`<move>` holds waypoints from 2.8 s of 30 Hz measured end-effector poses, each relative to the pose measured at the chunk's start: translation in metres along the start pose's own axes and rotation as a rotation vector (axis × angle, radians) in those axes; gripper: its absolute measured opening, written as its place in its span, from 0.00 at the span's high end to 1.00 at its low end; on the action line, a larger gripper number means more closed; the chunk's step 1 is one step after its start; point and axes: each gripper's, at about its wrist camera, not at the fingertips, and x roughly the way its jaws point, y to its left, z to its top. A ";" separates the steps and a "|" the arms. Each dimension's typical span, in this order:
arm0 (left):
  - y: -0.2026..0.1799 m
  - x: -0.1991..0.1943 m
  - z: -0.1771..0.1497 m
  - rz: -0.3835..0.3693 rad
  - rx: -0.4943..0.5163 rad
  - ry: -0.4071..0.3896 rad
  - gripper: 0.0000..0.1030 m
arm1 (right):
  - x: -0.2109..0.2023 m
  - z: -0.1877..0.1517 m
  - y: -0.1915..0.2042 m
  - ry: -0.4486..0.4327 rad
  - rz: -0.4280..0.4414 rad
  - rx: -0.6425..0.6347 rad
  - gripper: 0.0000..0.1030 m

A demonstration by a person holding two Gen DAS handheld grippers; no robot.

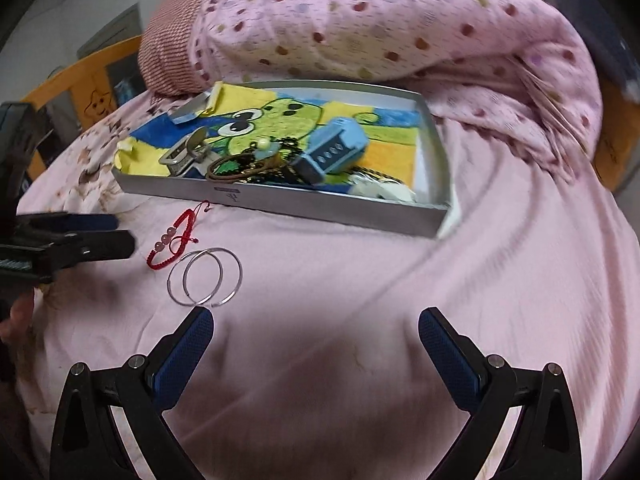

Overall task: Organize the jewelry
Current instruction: 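Lift both tools away from the tray back over the remaining jewelry, then grasp the red bead bracelet with the left gripper while the right gripper grasps the silver ring, then carry the red bracelet and silver ring over the tray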

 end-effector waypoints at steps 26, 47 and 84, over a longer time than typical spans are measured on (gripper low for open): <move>-0.015 0.048 -0.002 0.267 0.263 -0.018 0.58 | 0.024 0.010 0.006 -0.024 -0.013 -0.068 0.00; 0.003 0.016 -0.022 0.224 0.103 -0.038 0.94 | 0.044 0.017 0.050 0.032 0.155 -0.162 0.34; -0.022 -0.041 -0.047 0.259 0.083 -0.196 0.95 | -0.006 0.010 0.063 -0.126 0.128 -0.130 0.95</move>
